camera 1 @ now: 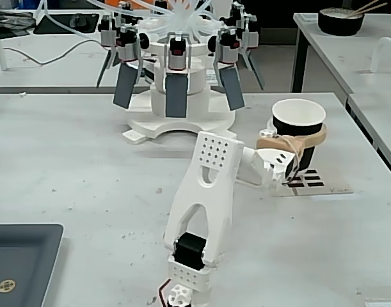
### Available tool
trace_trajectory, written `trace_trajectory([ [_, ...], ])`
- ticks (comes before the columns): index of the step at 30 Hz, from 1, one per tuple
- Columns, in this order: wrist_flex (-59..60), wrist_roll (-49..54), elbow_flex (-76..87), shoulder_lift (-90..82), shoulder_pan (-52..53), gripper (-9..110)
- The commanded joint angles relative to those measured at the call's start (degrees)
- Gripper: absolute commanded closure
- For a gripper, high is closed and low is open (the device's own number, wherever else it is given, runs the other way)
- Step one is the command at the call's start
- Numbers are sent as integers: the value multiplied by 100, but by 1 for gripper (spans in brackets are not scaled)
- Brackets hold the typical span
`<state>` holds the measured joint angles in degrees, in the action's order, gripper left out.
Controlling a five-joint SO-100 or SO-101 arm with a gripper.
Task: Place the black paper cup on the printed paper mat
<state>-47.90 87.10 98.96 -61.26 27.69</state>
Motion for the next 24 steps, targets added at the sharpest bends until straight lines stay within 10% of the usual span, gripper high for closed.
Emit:
trace_trajectory([
  [1,105,-35,-712,149,97,90],
  [24,554,-132,-2927,2013,272,91],
])
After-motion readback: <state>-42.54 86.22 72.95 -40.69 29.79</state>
